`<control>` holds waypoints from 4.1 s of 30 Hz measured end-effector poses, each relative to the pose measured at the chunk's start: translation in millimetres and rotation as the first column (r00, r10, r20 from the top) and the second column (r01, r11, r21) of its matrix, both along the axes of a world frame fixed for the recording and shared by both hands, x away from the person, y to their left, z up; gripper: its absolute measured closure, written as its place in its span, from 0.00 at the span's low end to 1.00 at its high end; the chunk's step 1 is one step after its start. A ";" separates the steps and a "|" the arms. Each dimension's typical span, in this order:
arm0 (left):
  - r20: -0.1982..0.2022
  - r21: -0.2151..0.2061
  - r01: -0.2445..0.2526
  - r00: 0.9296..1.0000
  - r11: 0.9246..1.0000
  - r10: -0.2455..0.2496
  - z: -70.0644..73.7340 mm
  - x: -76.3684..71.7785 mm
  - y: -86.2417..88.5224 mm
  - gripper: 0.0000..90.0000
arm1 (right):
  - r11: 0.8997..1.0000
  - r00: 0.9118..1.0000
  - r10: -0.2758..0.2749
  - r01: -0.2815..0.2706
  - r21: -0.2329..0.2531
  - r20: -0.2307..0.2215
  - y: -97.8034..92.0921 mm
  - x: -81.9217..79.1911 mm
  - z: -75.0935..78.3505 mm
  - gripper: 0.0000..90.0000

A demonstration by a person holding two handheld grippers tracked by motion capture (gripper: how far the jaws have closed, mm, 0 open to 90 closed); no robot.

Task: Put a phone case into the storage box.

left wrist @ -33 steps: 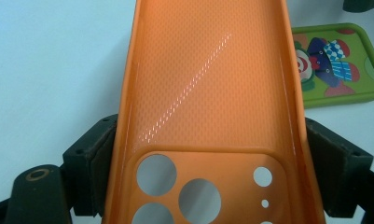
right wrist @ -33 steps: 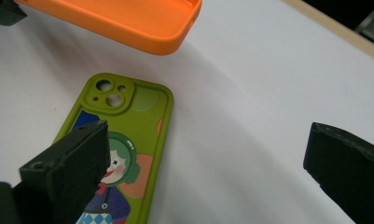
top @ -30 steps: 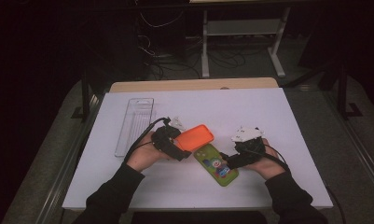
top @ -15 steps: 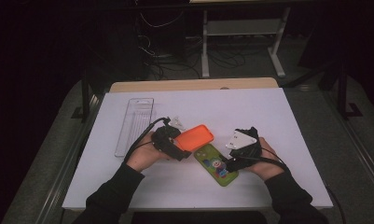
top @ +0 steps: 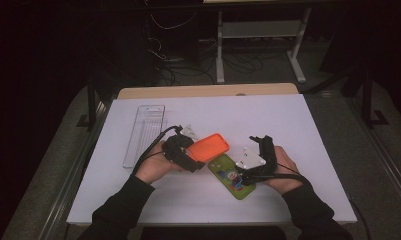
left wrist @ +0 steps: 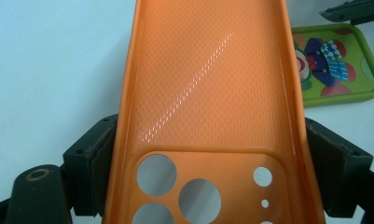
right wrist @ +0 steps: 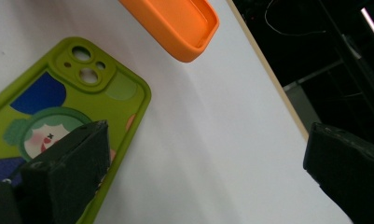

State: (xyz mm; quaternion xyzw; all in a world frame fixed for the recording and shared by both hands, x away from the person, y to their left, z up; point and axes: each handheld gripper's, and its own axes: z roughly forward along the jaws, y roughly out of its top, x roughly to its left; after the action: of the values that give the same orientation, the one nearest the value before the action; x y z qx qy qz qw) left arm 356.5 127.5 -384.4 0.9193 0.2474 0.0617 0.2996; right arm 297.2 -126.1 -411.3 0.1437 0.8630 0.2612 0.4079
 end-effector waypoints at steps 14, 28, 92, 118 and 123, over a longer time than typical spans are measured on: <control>-0.010 -0.002 -0.004 1.000 1.000 0.004 0.6 -0.8 -0.5 0.17 | 0.990 0.986 0.051 -0.029 -0.141 0.158 8.7 -5.2 -4.5 0.00; -0.017 0.014 -0.010 1.000 1.000 0.010 1.8 1.1 3.0 0.17 | 0.955 0.948 0.123 -0.032 -0.296 0.292 18.3 -11.9 -9.0 0.02; 0.008 0.002 0.039 0.999 0.999 -0.039 6.7 -6.1 -4.8 0.17 | 0.876 0.841 0.357 -0.151 -0.458 0.406 80.6 -20.1 -26.3 0.86; -0.006 -0.074 0.043 0.999 0.996 -0.043 14.5 -6.2 17.1 0.00 | 0.900 0.880 0.275 -0.094 -0.425 0.387 56.9 -11.5 -22.7 0.86; -0.001 -0.054 0.044 0.999 0.998 -0.044 14.3 -5.0 19.2 0.00 | 0.909 0.896 0.252 -0.090 -0.407 0.366 51.9 -9.6 -21.7 0.86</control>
State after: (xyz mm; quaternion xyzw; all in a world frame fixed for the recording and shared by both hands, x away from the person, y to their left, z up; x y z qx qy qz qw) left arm 351.5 146.7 -370.2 0.9163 0.2288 0.0473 0.3254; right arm 287.7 -74.3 -433.1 -0.0740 0.8013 0.1492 0.5746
